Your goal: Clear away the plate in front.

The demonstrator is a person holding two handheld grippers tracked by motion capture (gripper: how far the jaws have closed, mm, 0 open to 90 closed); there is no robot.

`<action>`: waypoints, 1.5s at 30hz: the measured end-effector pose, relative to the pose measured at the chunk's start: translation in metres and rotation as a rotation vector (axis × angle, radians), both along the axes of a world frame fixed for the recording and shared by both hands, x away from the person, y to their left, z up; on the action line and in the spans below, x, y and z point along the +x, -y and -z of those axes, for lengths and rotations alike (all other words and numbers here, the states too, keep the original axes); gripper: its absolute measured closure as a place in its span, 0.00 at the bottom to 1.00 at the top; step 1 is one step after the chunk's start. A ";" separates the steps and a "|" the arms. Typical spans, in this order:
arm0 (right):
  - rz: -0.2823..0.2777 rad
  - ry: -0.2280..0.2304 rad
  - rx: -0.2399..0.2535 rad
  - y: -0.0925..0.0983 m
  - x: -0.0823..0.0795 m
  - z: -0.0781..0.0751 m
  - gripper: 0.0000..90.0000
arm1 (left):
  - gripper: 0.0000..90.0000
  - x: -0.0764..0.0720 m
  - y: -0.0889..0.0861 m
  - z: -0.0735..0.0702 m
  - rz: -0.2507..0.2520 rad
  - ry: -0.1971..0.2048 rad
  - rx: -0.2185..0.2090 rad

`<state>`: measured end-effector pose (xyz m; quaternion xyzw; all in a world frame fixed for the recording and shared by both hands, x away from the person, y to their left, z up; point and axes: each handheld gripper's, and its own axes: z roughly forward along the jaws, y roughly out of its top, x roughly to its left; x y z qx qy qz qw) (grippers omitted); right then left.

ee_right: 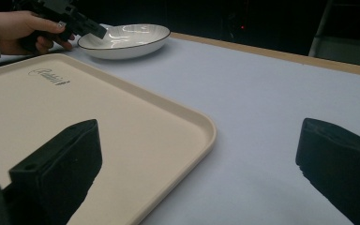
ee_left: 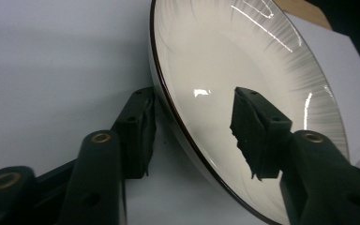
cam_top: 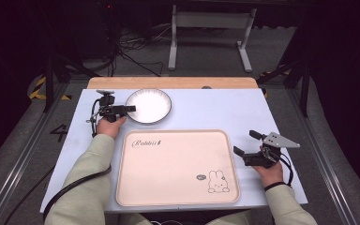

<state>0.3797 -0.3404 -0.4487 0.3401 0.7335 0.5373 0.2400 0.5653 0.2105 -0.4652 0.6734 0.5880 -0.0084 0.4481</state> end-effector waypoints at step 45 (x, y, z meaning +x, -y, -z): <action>0.017 0.008 -0.006 0.000 0.000 0.000 0.02 | 0.92 -0.001 0.006 -0.013 -0.187 -0.065 -0.153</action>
